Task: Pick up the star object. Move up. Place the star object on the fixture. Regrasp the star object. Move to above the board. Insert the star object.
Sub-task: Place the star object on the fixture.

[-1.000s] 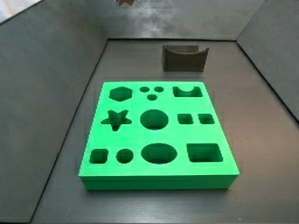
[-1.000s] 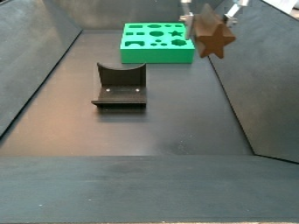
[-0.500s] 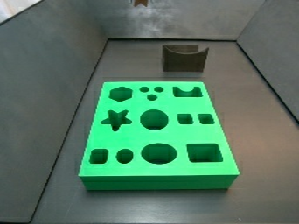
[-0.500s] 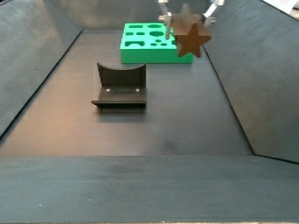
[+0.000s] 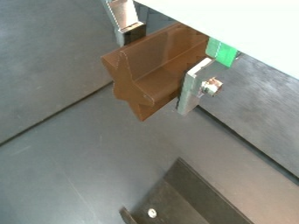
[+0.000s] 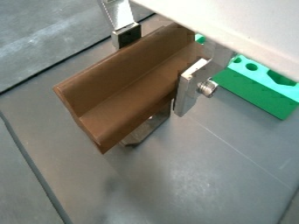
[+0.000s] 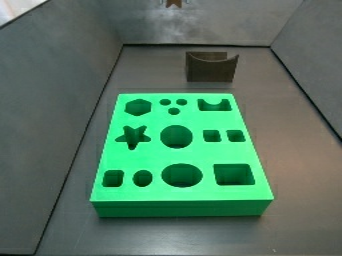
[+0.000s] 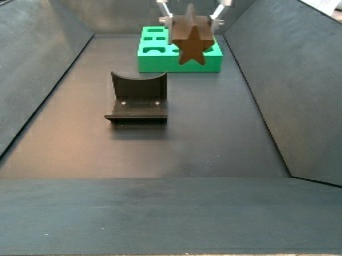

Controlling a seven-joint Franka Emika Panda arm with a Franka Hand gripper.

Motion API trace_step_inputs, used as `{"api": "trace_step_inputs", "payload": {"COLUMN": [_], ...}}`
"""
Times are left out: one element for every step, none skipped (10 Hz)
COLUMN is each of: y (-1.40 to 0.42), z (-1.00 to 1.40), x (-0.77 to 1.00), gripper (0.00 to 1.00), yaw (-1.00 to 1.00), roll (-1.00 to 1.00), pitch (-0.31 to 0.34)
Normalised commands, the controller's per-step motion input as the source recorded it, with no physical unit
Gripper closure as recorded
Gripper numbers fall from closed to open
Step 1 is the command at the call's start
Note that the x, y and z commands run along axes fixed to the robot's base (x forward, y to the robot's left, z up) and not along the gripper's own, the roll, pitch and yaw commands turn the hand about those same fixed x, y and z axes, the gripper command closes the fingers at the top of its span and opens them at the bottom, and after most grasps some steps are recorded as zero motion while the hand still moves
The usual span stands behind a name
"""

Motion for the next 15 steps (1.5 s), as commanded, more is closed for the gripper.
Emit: {"api": "trace_step_inputs", "payload": {"y": [-0.51,-0.52,-0.38,-0.28,-0.23,-0.13,-0.06,0.0,0.01,0.03,0.03,0.04,0.04,0.04,0.03], "z": [0.05,0.06,0.05,0.03,0.03,0.01,0.0,0.0,0.0,-0.01,-0.01,-0.01,-0.01,-0.01,0.0], "x": [1.0,1.0,1.0,1.0,1.0,0.96,0.87,0.74,0.68,0.55,0.46,0.34,0.28,0.16,0.07], "gripper": [1.0,1.0,1.0,1.0,1.0,1.0,1.0,1.0,1.0,1.0,1.0,1.0,1.0,1.0,1.0], "yaw": [-0.05,-0.05,-0.06,-0.06,-0.06,-0.07,-0.07,-0.08,-0.09,-0.1,-0.11,-0.11,-0.11,-0.1,-0.1], "roll": [-1.0,-1.0,-1.0,-1.0,-1.0,-1.0,-1.0,-1.0,-1.0,-1.0,-0.98,-0.75,-0.63,-0.39,-0.25], "pitch": [-0.01,-0.008,-0.001,0.021,0.029,0.045,0.053,0.067,0.074,0.086,0.093,0.08,0.073,0.061,0.05]}}
